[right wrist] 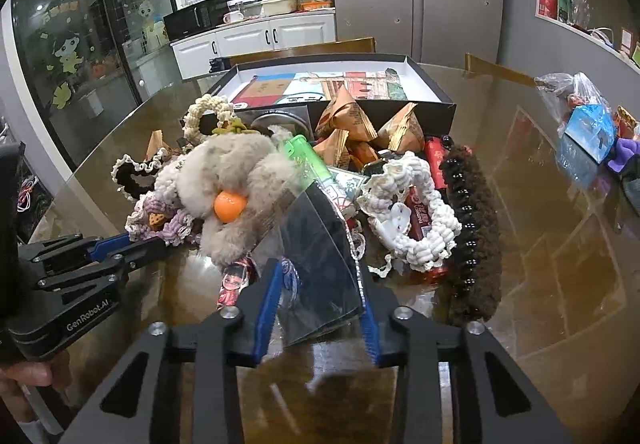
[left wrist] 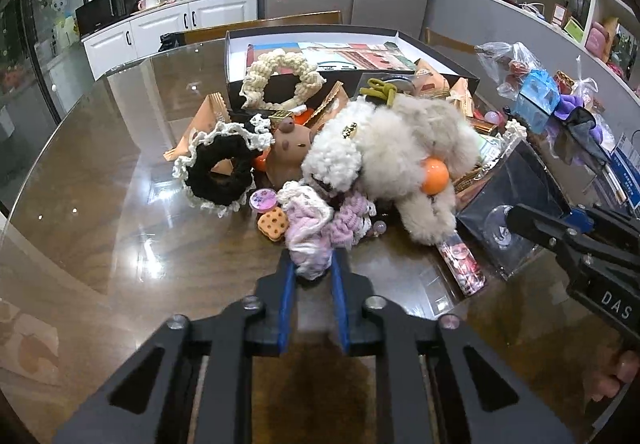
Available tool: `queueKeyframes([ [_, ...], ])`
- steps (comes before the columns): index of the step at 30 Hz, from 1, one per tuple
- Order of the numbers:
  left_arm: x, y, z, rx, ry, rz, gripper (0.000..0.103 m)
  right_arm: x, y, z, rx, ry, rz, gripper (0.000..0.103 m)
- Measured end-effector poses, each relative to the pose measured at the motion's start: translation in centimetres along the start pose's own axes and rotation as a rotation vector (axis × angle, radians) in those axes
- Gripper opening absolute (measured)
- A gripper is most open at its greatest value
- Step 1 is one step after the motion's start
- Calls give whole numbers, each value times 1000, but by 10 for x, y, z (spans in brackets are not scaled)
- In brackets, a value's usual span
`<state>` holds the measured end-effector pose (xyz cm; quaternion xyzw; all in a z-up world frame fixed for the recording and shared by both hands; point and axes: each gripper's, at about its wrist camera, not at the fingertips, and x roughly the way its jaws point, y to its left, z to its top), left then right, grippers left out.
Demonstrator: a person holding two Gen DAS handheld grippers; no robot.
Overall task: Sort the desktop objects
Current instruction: 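Grasp the clear plastic bag with the right gripper and lift it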
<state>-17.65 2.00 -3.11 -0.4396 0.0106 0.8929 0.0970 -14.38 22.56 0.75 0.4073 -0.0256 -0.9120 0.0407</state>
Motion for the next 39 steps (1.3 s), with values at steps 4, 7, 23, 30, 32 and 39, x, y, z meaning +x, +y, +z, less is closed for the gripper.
queueKeyframes([
  [4, -7, -3, 0, 4, -17, 6, 13, -6, 2, 0, -12, -7, 9, 22],
  [7, -13, -5, 0, 5, -27, 0, 8, -9, 4, 0, -20, -11, 11, 20],
  [23, -53, -13, 5, 7, -102, -7, 7, -46, 11, 6, -51, -90, -12, 18],
  [30, -74, -20, 10, 4, -137, -21, 7, -62, 18, 22, -64, -138, -17, 9],
  [32, -79, -22, 12, 9, -149, -20, 7, -67, 20, 27, -64, -151, -13, 9],
  [39, -92, -29, 18, 15, -177, -26, 8, -80, 30, 36, -88, -189, -5, 7],
])
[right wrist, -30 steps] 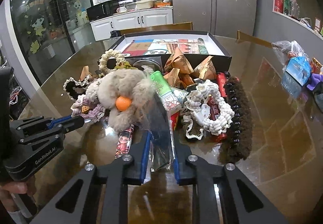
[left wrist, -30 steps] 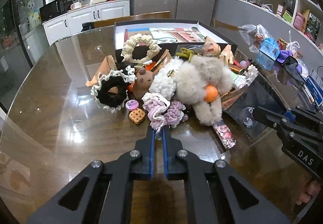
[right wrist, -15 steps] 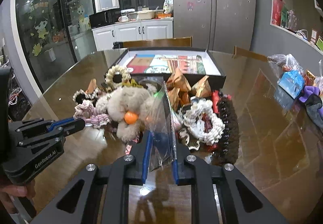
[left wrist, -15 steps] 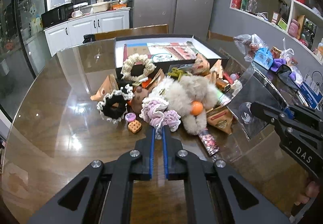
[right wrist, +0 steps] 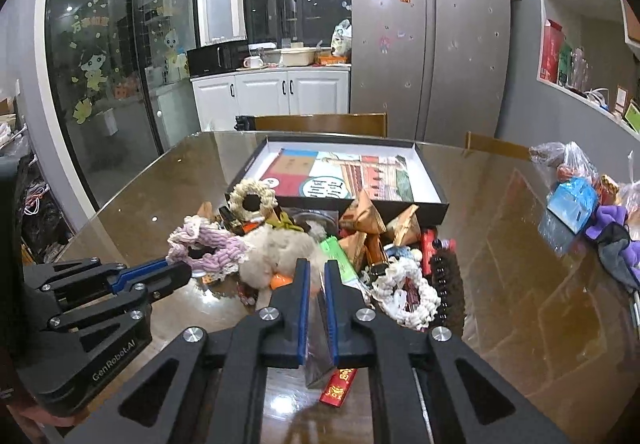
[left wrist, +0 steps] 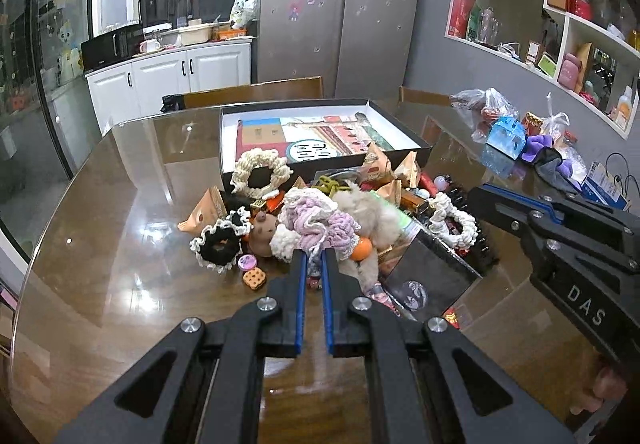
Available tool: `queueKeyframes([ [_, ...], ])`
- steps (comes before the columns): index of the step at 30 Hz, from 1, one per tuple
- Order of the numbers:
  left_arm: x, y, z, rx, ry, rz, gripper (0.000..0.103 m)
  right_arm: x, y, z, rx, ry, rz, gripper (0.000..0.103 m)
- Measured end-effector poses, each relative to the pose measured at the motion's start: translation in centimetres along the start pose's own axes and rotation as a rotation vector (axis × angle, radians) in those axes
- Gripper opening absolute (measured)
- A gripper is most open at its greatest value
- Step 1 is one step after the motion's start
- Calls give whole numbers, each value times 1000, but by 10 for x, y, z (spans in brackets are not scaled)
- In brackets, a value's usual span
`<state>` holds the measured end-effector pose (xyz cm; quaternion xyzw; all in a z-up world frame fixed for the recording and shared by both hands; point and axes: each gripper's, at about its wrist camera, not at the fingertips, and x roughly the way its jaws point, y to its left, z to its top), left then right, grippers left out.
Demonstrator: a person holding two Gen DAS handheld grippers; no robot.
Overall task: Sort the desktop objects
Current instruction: 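Grasp the clear plastic bag with the right gripper and lift it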
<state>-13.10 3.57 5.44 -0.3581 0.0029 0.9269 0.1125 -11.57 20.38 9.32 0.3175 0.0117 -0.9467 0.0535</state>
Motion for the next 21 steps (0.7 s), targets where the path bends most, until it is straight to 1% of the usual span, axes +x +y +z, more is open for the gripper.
queueKeyframes([
  [5, -4, -1, 4, -6, -9, -7, 8, -4, 3, 4, -12, -11, 4, 5],
  [15, -5, -3, 11, -9, -19, -15, 8, -6, -1, 11, -17, -27, 8, 5],
  [21, -9, -3, 8, -18, -22, -15, 8, -6, -8, 6, -3, -19, 55, 5],
])
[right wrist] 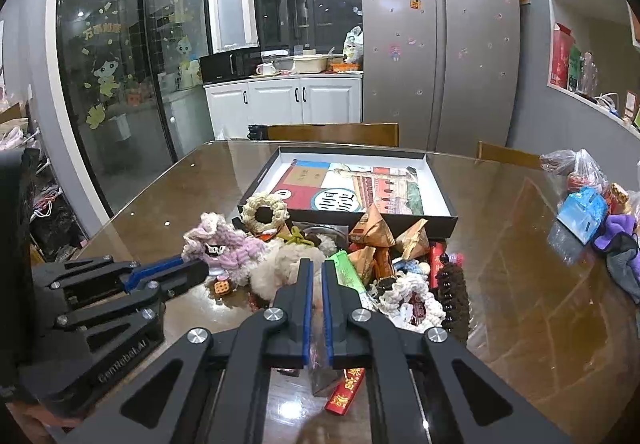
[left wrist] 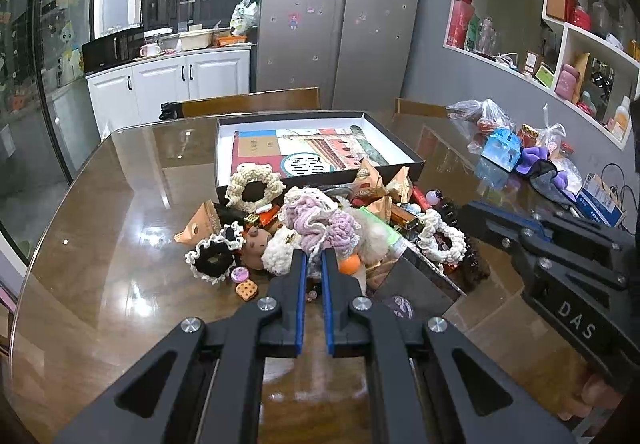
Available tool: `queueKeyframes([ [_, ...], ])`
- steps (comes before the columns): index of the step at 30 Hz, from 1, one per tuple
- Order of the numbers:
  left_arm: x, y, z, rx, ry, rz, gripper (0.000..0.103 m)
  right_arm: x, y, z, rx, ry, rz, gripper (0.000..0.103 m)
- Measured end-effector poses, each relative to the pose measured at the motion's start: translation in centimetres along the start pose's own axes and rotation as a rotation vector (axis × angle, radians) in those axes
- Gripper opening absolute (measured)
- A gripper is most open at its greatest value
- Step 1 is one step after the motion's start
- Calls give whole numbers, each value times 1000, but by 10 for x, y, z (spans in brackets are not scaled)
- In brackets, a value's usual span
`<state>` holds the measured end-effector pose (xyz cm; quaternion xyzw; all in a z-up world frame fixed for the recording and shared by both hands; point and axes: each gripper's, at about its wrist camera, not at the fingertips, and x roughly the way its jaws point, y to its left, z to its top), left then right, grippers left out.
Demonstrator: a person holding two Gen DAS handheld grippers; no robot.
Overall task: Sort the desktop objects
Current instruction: 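Grasp the clear plastic bag with the right gripper and lift it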
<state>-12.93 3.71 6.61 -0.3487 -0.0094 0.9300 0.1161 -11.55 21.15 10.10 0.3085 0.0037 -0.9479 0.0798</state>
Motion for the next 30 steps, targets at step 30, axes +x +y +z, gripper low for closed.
queueKeyframes([
  [30, 24, 4, -17, -9, 59, -19, 8, 46, -16, -55, 49, 149, 107, 22],
])
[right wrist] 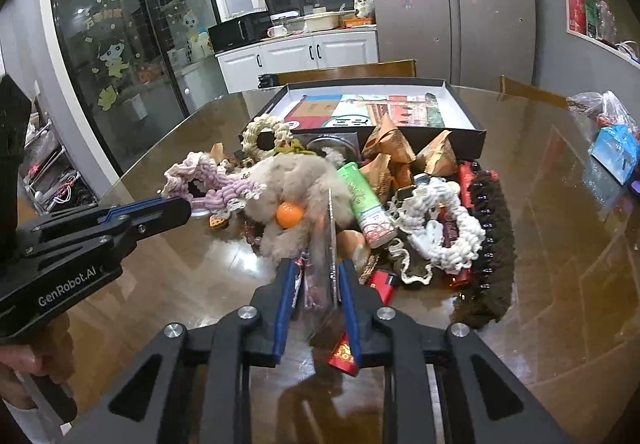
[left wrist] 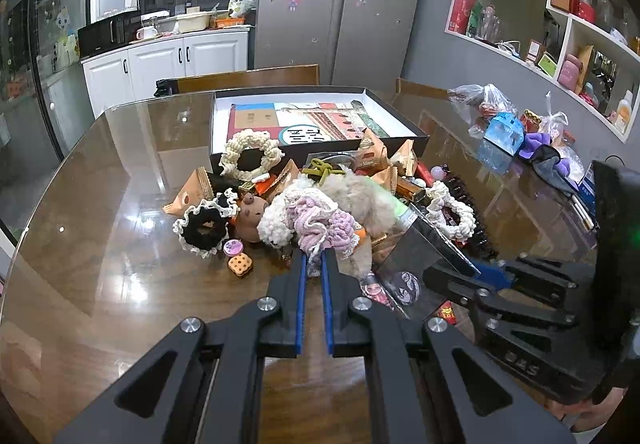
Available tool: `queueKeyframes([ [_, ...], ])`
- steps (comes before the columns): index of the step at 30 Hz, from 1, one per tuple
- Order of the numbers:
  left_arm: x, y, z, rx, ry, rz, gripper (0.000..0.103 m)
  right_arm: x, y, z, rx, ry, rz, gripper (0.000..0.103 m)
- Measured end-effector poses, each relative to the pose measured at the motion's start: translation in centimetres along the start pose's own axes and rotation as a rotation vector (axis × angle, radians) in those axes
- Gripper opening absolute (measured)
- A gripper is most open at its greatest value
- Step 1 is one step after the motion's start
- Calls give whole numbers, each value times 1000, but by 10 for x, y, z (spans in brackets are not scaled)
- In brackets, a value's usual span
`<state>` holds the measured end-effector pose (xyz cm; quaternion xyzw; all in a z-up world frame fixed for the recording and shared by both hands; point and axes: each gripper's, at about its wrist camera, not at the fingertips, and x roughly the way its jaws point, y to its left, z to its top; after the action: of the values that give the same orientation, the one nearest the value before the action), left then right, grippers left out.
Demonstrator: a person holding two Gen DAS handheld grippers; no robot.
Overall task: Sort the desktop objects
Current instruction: 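Grasp the clear plastic bag with the right gripper and lift it, then carry the bag into the open black box and open the right gripper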
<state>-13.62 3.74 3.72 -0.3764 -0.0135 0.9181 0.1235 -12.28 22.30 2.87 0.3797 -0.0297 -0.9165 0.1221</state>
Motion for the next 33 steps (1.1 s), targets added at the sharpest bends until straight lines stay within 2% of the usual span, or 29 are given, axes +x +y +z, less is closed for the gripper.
queueKeyframes([
  [1, 1, 0, 0, 1, 1, -3, 8, 4, 1, -1, 1, 15, -1, 16],
  [2, 1, 0, 0, 2, 0, -3, 8, 8, 1, -1, 0, 28, -4, 4],
  [7, 3, 1, -1, 1, 3, -7, 7, 14, -3, -2, 29, 37, -5, 2],
  [13, -3, -2, 1, 2, -11, -7, 8, 2, -1, 5, 32, 7, -10, 2],
  [26, -13, -17, 16, 20, -48, -30, 8, -40, 4, 47, 17, -110, -16, 2],
  [33, -3, -21, 28, 20, -44, -35, 8, -37, 7, 60, 3, -115, -18, 2],
])
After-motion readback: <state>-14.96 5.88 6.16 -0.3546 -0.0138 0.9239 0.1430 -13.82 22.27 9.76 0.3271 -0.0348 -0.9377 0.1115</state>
